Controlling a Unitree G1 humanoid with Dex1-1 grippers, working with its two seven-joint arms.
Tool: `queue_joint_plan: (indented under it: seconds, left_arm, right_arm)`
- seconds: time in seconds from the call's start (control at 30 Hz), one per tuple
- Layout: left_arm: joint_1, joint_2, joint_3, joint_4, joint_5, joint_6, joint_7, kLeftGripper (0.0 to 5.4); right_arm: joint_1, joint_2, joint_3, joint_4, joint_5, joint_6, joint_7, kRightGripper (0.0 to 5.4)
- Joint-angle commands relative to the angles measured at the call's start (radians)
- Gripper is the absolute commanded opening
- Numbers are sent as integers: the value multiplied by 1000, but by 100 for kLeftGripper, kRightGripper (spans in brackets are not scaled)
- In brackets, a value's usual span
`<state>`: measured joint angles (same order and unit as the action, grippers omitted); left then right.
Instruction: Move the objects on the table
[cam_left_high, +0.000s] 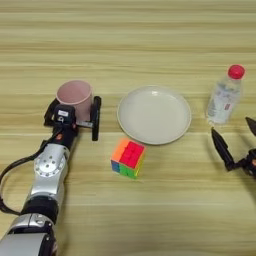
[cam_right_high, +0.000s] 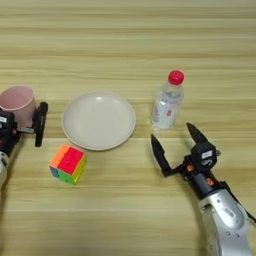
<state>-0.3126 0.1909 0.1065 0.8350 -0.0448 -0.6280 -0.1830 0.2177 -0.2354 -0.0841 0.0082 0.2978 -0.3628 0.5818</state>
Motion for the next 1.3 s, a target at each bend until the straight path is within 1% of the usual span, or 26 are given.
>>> queue_joint_plan:
  seconds: [0.03,0.17,0.3,0.4,0.5,0.67,1.03,1.23,1.3]
  left_arm:
    - [-11,12,3,7,1,3,-9,540]
    - [-10,9,5,6,0,3,-11,540]
    - [-8,8,5,2,2,4,-10,540]
    - [-6,6,6,-2,-2,4,-13,540]
    - [-5,6,6,-2,0,5,-12,540]
    - [-2,6,6,-5,1,6,-13,540]
    - [0,4,5,-6,2,8,-10,540]
    - [4,4,5,-13,2,10,-7,540]
    - [6,3,5,-15,3,11,-6,540]
  right_arm:
    - [-1,-4,70,-28,-44,-35,39,536]
    - [-23,1,144,-27,-67,-48,76,536]
    - [-54,-3,190,5,-107,-57,86,536]
    - [-73,-2,225,8,-114,-56,104,536]
    - [-96,-2,263,4,-107,-51,135,536]
    - [-123,-2,302,6,-108,-39,158,536]
    - [-158,26,354,7,-60,2,190,536]
    - [-177,50,392,33,-69,25,201,536]
    - [-183,56,407,44,-82,28,199,536]
